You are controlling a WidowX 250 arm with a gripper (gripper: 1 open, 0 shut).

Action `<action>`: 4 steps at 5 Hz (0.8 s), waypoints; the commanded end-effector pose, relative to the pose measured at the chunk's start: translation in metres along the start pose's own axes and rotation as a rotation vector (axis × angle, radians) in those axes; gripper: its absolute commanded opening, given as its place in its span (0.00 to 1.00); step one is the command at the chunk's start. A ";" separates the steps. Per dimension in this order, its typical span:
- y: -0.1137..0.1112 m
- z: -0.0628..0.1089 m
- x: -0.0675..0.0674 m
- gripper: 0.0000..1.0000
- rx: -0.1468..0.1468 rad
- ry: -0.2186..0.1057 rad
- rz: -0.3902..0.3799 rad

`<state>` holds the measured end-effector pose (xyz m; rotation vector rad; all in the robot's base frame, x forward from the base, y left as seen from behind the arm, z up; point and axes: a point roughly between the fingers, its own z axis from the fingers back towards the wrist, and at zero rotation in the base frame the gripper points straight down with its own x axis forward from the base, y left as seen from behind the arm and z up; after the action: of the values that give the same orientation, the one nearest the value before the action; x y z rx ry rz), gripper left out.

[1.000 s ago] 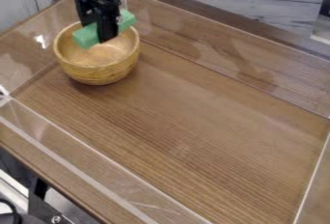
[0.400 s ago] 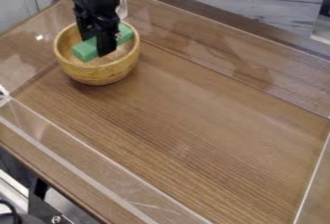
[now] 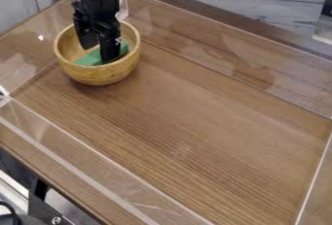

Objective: Put the green block in the brown bowl

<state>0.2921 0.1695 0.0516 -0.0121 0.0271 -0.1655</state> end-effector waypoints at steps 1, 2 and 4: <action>0.011 0.015 0.005 1.00 0.032 -0.047 0.011; 0.013 0.015 0.006 1.00 0.029 -0.052 0.014; 0.016 0.016 0.008 1.00 0.023 -0.060 0.019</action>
<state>0.2982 0.1750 0.0506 -0.0244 0.0109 -0.1569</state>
